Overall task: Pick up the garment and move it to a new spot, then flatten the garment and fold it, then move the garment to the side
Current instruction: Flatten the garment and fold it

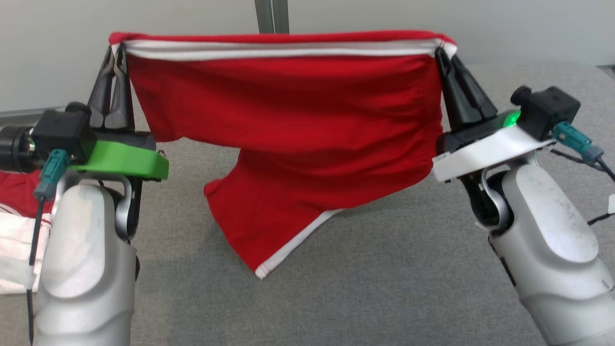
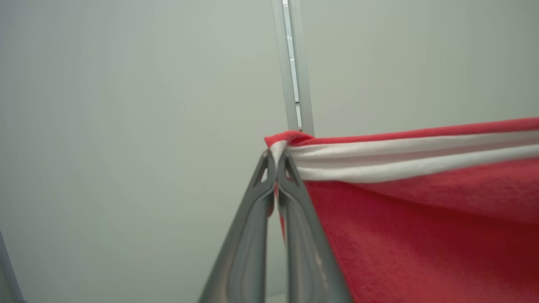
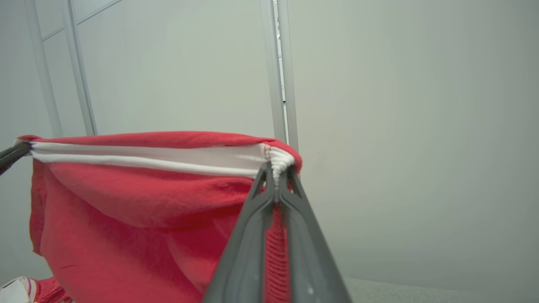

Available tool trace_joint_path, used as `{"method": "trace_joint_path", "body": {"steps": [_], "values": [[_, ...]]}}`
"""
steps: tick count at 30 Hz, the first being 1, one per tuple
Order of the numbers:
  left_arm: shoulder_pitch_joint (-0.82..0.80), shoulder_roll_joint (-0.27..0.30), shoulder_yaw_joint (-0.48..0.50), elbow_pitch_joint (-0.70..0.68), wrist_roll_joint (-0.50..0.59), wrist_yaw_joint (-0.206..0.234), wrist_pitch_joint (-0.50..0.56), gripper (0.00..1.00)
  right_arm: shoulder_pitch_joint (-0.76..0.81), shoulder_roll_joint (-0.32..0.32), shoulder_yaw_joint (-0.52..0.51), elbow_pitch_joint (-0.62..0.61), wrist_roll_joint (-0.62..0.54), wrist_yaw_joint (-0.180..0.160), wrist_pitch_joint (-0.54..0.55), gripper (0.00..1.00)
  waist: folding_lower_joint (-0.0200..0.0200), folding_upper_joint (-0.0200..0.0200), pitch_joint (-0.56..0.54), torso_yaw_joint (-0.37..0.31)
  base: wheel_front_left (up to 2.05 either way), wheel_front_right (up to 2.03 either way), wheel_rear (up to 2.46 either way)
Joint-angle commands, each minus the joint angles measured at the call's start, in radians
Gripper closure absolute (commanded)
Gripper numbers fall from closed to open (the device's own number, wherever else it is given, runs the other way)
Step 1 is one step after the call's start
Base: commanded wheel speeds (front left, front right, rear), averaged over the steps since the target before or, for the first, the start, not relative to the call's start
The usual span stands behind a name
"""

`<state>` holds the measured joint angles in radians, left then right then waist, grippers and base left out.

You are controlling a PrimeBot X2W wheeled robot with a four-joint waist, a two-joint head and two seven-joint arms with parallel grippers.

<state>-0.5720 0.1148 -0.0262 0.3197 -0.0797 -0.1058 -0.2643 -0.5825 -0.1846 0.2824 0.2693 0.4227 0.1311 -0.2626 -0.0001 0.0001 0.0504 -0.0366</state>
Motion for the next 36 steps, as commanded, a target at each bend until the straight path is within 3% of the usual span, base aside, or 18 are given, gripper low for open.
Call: {"method": "trace_joint_path", "body": {"steps": [1,12,23,28,36], "values": [[-0.046,0.013,-0.001,0.015,0.009,-0.003,0.0,1.0,-0.046,-0.016,0.006,0.012,0.006,0.0,-0.003,1.0,0.0001,-0.0001,0.077,0.005,0.0,0.0,0.0],[-0.386,0.025,-0.03,0.119,0.064,0.01,0.001,1.0,-0.416,-0.09,0.039,0.104,-0.049,0.0,-0.003,1.0,0.0001,-0.0001,0.364,0.031,0.0,0.0,0.0],[-0.729,0.044,-0.031,0.144,0.094,0.064,0.001,1.0,-0.762,-0.15,-0.056,0.178,-0.179,-0.001,-0.003,1.0,0.0001,-0.0001,0.544,0.073,0.0,0.0,0.0],[-0.735,0.026,-0.045,0.127,0.085,0.074,0.001,1.0,-0.77,-0.144,-0.086,0.188,-0.207,-0.001,-0.003,1.0,0.0001,-0.0001,0.575,0.085,0.0,0.0,0.0],[-0.508,-0.02,-0.031,0.091,0.03,0.088,0.001,1.0,-0.561,-0.138,-0.064,0.145,-0.171,-0.001,-0.003,1.0,0.0001,-0.0001,0.577,0.08,0.0,0.0,0.0]]}}
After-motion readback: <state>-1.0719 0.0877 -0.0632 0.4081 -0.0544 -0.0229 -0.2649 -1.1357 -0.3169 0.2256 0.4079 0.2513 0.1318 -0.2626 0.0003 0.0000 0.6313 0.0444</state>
